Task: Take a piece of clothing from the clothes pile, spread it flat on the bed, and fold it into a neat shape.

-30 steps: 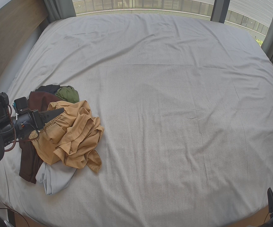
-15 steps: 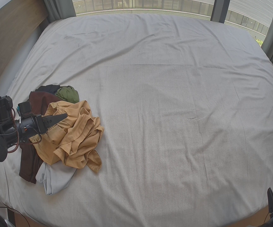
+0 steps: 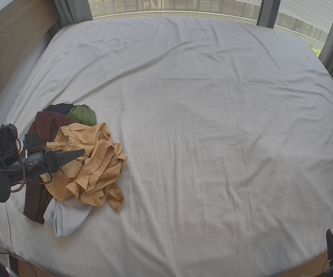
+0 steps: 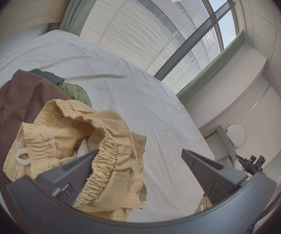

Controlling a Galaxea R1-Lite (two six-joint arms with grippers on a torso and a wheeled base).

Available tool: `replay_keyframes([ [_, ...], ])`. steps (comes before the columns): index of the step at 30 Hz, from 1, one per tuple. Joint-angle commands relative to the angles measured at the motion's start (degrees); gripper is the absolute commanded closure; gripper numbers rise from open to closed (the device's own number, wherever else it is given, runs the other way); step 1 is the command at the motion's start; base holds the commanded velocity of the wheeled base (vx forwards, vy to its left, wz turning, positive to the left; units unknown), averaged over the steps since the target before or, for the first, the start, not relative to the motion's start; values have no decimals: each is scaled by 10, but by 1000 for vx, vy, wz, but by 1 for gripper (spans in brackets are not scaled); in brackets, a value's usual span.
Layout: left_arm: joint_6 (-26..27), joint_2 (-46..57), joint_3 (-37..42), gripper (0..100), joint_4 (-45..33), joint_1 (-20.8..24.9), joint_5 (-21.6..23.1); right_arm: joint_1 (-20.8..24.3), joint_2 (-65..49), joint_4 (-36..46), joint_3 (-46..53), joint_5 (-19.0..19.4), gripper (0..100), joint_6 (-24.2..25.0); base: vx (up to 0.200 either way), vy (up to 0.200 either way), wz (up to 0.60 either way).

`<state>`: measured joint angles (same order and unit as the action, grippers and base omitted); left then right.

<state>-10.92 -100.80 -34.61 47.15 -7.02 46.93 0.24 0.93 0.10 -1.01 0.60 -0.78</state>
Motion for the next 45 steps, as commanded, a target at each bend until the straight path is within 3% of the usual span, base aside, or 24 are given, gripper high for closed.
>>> replay_keyframes([
  [1,0,1,8,0,0,2,1,0,-9,0,9,0,0,0,0,0,0],
  [22,1,-31,4,0,3,11,-4,0,-9,0,9,0,0,0,0,0,0],
  [23,1,-35,2,100,5,11,-4,0,-9,0,9,0,0,0,0,0,0],
  [39,1,-35,1,100,16,11,2,0,-9,0,9,0,0,0,0,0,0],
  [45,-12,10,-5,100,29,11,10,0,-9,0,9,0,0,0,0,0,0],
])
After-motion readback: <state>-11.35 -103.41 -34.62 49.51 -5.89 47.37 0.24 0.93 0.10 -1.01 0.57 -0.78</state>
